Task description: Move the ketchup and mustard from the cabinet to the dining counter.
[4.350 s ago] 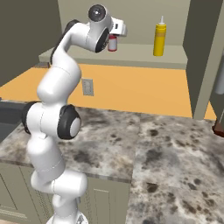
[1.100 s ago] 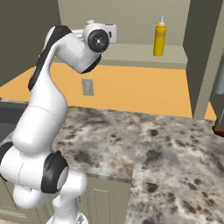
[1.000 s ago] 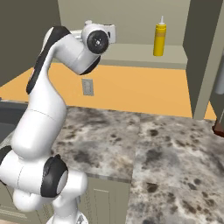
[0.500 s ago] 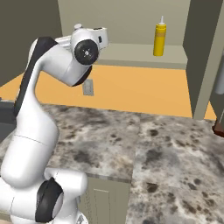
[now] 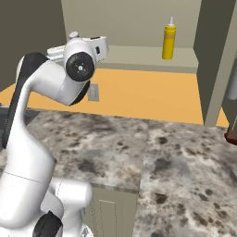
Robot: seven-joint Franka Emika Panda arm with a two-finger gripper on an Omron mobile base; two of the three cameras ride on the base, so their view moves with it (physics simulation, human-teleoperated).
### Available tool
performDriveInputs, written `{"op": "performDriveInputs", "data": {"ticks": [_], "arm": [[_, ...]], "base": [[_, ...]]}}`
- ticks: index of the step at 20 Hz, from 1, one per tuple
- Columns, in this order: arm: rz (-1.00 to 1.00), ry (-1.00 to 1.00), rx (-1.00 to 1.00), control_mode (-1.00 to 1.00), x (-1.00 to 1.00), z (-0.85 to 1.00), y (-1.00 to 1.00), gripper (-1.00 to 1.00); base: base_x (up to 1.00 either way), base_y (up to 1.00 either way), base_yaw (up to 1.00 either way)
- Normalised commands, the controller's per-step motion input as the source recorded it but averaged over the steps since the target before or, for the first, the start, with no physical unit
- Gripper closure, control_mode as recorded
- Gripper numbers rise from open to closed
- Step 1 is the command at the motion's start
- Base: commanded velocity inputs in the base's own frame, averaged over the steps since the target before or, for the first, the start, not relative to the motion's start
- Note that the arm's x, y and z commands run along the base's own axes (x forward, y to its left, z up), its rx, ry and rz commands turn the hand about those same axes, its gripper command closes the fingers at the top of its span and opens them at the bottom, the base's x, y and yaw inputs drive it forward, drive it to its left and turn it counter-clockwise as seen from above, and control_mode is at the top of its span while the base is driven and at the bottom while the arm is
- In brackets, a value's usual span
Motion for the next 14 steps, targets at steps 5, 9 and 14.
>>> {"op": "performDriveInputs", "data": {"ticks": [5,9,14], "arm": [[0.00,0.11,0.00,-1.00,-0.53,-0.31,0.18,1.00],[0.00,0.03,0.00,-1.00,-0.52,-0.28,0.00,1.00],[0.00,0.00,0.00,-1.00,-0.54,-0.28,0.01,1.00]], "base": [[0.00,0.00,0.00],[0.00,0.00,0.00],[0.00,0.00,0.00]]}}
